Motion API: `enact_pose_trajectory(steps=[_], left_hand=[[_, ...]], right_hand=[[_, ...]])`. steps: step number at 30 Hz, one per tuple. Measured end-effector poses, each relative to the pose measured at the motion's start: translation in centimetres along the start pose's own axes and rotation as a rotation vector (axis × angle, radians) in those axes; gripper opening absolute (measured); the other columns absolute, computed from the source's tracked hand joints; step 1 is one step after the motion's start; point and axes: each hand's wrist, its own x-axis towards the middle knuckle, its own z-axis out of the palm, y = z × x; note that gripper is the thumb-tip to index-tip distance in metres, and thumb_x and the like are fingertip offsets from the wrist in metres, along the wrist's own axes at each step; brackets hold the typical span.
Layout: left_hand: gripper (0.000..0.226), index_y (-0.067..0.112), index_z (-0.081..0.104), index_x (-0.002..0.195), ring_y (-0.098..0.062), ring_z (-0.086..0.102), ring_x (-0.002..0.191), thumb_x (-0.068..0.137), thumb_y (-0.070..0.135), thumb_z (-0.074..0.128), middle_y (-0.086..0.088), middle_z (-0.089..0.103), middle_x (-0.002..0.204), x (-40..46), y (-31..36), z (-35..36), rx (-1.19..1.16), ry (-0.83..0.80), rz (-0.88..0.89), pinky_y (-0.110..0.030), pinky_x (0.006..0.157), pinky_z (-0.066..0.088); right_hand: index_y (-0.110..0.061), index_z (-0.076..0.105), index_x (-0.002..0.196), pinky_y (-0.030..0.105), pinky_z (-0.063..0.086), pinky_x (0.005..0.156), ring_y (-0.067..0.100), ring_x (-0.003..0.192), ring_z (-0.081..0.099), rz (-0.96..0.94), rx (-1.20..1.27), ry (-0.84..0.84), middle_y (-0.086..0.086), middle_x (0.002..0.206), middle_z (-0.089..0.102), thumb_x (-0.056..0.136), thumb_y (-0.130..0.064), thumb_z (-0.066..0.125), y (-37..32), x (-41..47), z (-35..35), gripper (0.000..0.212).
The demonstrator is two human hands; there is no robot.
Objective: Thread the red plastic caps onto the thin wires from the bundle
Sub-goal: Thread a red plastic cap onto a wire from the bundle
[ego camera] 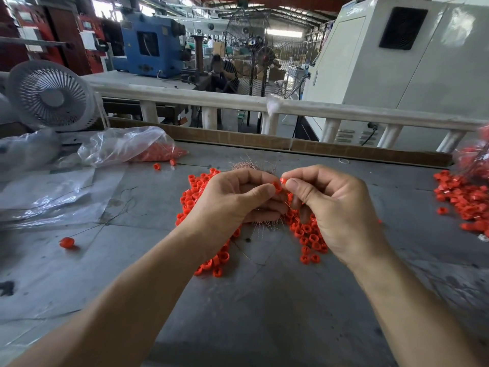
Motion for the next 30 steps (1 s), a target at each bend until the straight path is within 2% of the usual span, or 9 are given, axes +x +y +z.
enact_pose_trajectory(steps=[3, 6, 9, 20, 27, 30], left_hand=[[0.017, 0.0, 0.068, 0.111, -0.034, 0.075, 0.097, 0.097, 0.007, 0.064, -0.022, 0.076, 0.102, 0.0, -0.1, 0.0, 0.007, 0.011, 0.017, -0.032, 0.078, 0.062], [0.016, 0.001, 0.069, 0.11, -0.033, 0.075, 0.096, 0.097, 0.007, 0.064, -0.021, 0.076, 0.101, 0.0, -0.1, -0.1, 0.026, 0.011, 0.041, -0.032, 0.078, 0.062], [0.013, 0.003, 0.07, 0.108, -0.032, 0.076, 0.094, 0.097, 0.007, 0.064, -0.02, 0.077, 0.098, 0.0, -0.1, 0.0, 0.045, 0.01, 0.055, -0.031, 0.078, 0.062], [0.014, 0.001, 0.069, 0.107, -0.031, 0.076, 0.091, 0.095, 0.006, 0.065, -0.021, 0.077, 0.096, -0.1, 0.0, 0.2, 0.042, 0.025, 0.065, -0.031, 0.077, 0.062], [0.018, 0.0, 0.069, 0.109, -0.031, 0.076, 0.092, 0.093, 0.008, 0.066, -0.021, 0.076, 0.097, -0.1, 0.0, 0.2, 0.061, 0.029, 0.071, -0.03, 0.078, 0.062], [0.016, 0.0, 0.068, 0.109, -0.031, 0.076, 0.092, 0.095, 0.006, 0.064, -0.02, 0.077, 0.097, -0.1, 0.0, 0.1, 0.098, 0.035, 0.08, -0.032, 0.08, 0.063]], right_hand=[[-0.03, 0.078, 0.092, 0.02, 0.051, 0.064, 0.006, 0.068, 0.067, -0.059, -0.095, 0.011, -0.011, 0.075, 0.073, 0.093, -0.017, 0.075, -0.3, -0.2, 0.3, 0.013], [-0.029, 0.077, 0.095, 0.027, 0.058, 0.077, 0.008, 0.086, 0.072, -0.089, -0.159, 0.024, -0.015, 0.087, 0.076, 0.093, -0.018, 0.075, -0.7, -0.5, 0.5, 0.012], [-0.026, 0.078, 0.096, 0.033, 0.059, 0.085, 0.009, 0.093, 0.072, -0.101, -0.186, 0.024, -0.013, 0.091, 0.076, 0.092, -0.017, 0.075, -1.1, -0.7, 0.6, 0.01], [-0.023, 0.078, 0.096, 0.031, 0.059, 0.082, 0.01, 0.093, 0.071, -0.149, -0.253, 0.013, -0.01, 0.092, 0.074, 0.092, -0.012, 0.075, -1.4, -0.8, 0.8, 0.013], [-0.018, 0.079, 0.095, 0.014, 0.05, 0.081, 0.009, 0.095, 0.069, -0.238, -0.334, -0.004, -0.012, 0.092, 0.073, 0.089, -0.008, 0.076, -1.5, -0.6, 0.5, 0.012], [-0.018, 0.08, 0.095, 0.012, 0.049, 0.082, 0.007, 0.096, 0.069, -0.231, -0.34, -0.01, -0.012, 0.094, 0.073, 0.089, -0.008, 0.077, -1.4, -0.5, 0.4, 0.012]])
